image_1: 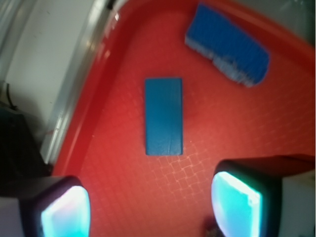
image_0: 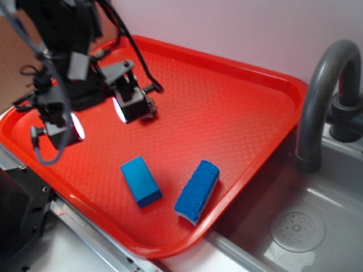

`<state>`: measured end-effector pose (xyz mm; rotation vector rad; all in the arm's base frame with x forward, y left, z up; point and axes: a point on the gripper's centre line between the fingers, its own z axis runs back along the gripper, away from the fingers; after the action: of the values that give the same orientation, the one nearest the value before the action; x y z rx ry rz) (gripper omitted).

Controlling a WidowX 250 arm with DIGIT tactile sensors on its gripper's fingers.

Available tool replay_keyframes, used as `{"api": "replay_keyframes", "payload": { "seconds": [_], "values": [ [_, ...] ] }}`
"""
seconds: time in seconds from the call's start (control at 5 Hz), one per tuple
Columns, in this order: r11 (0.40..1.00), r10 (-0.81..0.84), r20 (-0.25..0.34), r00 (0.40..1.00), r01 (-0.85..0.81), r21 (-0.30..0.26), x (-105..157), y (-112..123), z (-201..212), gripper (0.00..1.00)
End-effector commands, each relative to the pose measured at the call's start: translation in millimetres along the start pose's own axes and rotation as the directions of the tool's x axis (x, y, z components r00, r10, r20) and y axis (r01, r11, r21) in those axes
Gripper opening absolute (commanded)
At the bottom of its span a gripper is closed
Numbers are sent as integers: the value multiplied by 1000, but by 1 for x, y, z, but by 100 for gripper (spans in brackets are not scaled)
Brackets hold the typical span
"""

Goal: Grab the blue block.

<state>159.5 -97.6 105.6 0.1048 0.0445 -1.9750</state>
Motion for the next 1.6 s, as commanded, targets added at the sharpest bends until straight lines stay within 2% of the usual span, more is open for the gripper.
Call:
{"api": "replay_keyframes", "payload": {
  "seconds": [0.0, 0.2, 0.4, 0.6, 0.8, 1.0, 1.2, 1.4],
  "values": [
    [998, 58, -28, 998, -59, -24, 27, 9, -32, 100],
    [997, 65, -2, 998, -65, -44, 33, 11, -50, 100],
    [995, 76, -8, 997, -76, -60, 35, 13, -62, 100],
    [995, 83, -25, 996, -84, -62, 40, 10, -75, 89],
    [996, 65, -41, 997, -67, -59, 46, 5, -80, 0],
    [996, 59, -53, 997, -62, -70, 50, 2, -83, 0],
    [990, 124, -60, 991, -127, -60, 46, 1, -76, 0],
    [928, 373, 2, 928, -373, 9, 12, 3, -30, 0]
  ]
}}
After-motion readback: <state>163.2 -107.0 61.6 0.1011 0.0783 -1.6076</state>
